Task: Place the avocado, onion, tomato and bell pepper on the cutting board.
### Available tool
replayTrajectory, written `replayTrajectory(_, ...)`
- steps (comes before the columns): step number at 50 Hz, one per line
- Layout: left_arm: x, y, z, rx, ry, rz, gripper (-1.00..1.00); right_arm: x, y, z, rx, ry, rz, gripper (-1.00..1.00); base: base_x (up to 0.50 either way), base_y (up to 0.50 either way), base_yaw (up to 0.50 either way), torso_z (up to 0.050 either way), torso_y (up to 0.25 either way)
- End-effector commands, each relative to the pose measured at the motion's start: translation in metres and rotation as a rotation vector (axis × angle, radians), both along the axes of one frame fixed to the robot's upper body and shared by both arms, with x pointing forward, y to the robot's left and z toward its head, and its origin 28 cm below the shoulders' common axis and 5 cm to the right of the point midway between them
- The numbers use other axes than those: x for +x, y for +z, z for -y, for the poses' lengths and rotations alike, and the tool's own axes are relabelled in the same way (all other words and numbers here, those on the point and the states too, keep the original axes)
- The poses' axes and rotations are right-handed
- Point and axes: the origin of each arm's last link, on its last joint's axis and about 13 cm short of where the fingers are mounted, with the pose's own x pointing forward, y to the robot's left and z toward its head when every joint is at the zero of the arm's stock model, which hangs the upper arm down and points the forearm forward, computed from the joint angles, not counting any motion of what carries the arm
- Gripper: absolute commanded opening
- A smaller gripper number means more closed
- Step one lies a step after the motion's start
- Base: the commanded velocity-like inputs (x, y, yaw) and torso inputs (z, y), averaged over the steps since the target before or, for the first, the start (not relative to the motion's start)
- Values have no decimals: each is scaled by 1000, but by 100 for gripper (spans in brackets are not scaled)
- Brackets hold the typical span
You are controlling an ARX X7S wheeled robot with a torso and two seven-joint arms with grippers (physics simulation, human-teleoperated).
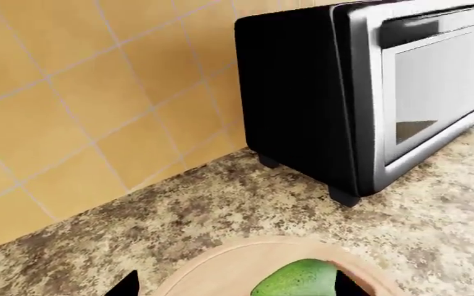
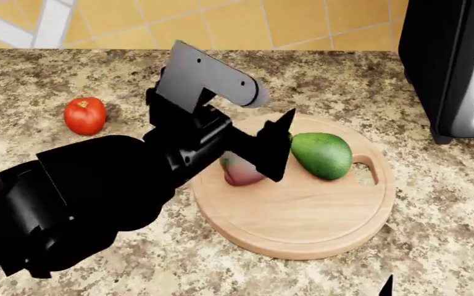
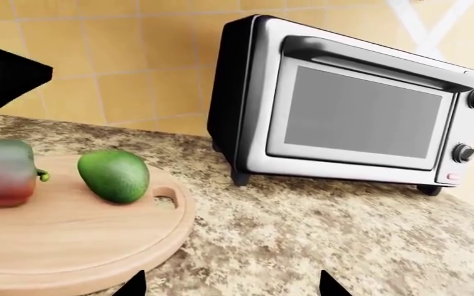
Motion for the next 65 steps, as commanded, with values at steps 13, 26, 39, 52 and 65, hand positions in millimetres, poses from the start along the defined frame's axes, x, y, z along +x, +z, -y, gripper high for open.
replayTrajectory(13,-143,48,-97,-282,263,329,100,6,23,-1,31,74,90,100,0,0,0,0,0)
replayTrajectory(26,-190,-4,-134,-258,534,318,100,28,52,2,-9,150,167,100,0,0,0,0,0)
replayTrajectory(39,-200,-20,-137,-266,592,258,100,34,61,2,-22,208,150,100,0,229,0,0,0)
replayTrajectory(52,-204,-23,-137,-271,602,246,100,32,58,-1,-38,218,138,100,0,500,0,0,0)
replayTrajectory(65,-207,-24,-139,-271,609,236,100,29,54,-2,-40,222,128,100,0,500,0,0,0)
